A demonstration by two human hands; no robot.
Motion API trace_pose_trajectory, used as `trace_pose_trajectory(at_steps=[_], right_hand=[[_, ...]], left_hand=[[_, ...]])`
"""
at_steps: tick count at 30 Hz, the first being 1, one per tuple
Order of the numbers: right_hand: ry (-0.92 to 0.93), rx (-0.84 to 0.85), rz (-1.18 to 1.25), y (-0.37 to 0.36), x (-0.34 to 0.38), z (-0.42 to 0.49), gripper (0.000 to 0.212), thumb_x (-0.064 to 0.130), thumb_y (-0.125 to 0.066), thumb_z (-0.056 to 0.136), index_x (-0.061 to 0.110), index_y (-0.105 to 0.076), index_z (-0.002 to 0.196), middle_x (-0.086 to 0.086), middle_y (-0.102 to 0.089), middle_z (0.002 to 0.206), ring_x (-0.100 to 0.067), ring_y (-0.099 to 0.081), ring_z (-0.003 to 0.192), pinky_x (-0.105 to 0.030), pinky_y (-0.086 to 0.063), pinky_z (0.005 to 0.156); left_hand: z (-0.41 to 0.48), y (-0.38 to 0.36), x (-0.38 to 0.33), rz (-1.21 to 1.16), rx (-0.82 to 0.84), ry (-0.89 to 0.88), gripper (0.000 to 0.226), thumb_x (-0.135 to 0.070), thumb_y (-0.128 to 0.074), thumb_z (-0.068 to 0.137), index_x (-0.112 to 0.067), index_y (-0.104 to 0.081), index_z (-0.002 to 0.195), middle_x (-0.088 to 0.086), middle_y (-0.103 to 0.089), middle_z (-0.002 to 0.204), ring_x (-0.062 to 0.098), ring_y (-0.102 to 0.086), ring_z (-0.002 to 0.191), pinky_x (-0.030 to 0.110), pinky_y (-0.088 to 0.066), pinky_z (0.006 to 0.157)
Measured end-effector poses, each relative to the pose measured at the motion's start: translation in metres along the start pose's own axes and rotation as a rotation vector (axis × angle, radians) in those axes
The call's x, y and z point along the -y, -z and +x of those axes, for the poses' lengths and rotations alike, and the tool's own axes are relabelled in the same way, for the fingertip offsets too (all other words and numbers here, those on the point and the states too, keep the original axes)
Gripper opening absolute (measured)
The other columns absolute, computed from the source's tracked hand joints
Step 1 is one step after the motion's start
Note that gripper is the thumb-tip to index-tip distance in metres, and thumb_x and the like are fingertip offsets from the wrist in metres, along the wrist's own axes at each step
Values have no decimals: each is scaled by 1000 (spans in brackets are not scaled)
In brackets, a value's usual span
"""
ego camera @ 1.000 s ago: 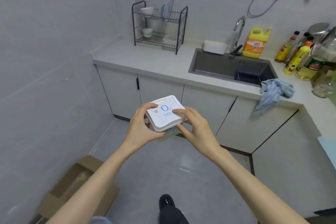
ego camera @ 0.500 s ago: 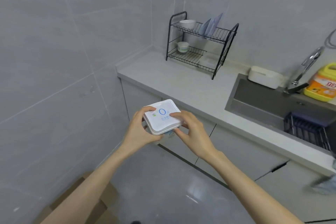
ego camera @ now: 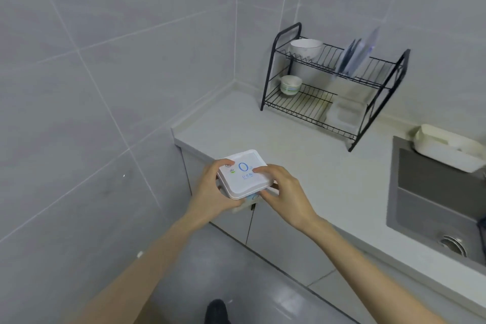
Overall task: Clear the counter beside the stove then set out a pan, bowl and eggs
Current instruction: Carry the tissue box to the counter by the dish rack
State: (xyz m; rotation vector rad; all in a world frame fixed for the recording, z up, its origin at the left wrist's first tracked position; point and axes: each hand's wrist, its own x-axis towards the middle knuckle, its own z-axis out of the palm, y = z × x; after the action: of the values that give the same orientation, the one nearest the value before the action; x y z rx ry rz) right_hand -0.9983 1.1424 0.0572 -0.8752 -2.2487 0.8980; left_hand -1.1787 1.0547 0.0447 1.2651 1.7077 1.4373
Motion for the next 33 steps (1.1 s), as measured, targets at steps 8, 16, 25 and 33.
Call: trace_pose_trajectory(at_steps=[8,16,25,33], right_hand=[[-83,53,32,-27,-41,121,49,-4,-65,80,24,-61,121,3,-54,126,-3,-51,108,-18,-52,84],[-80,196,46,-65,-88,227,49,-6,-65,79,22,-61,119,0,-56,125,-9,-54,106,-21,-53,84],[31,363,59,-116,-108,320,47,-10,-67,75,17,-65,115,-1,-60,120,-17,-60,105,-32,-55,84],[65,377,90,-146,-111,360,51,-12,-67,73,17,-64,115,-2,-57,124,-21,-58,110,-39,-54,84]], left_hand=[[110,10,35,29,-63,74,82,-43,-83,43,-35,-47,115,-7,-52,119,4,-54,111,33,-53,90],[185,16,91,2,-247,210,82,-34,-86,43,-31,-47,115,-3,-53,122,14,-56,115,43,-54,88],[232,32,125,-54,-495,336,84,-18,-88,52,-20,-44,124,3,-54,127,12,-59,115,41,-56,87],[264,50,146,-45,-546,398,87,2,-86,59,-20,-40,130,2,-50,131,3,-55,114,31,-55,87]])
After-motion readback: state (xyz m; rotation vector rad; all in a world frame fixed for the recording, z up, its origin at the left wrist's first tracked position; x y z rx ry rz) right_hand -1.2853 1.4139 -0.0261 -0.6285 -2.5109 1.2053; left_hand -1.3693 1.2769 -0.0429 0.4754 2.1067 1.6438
